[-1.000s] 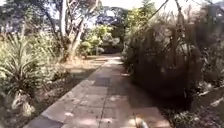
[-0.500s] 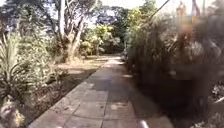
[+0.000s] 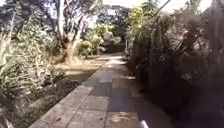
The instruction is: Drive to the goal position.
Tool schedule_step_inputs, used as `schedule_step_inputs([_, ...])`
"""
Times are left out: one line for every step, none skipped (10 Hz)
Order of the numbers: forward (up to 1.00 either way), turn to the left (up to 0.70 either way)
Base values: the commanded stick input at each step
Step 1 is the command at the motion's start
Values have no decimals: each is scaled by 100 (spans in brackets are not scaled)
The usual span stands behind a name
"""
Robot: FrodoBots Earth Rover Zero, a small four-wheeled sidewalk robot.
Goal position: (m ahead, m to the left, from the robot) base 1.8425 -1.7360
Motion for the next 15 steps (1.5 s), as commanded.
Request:
schedule_step_inputs([50,-50])
schedule_step_inputs([50,-50])
schedule_step_inputs([50,-47])
schedule_step_inputs([50,0])
schedule_step_inputs([50,0])
schedule_step_inputs([50,0])
schedule_step_inputs([50,0])
schedule_step_inputs([50,0])
schedule_step_inputs([50,0])
schedule_step_inputs([50,0])
schedule_step_inputs([50,0])
schedule_step_inputs([50,0])
schedule_step_inputs([50,0])
schedule_step_inputs([50,0])
schedule_step_inputs([50,0])
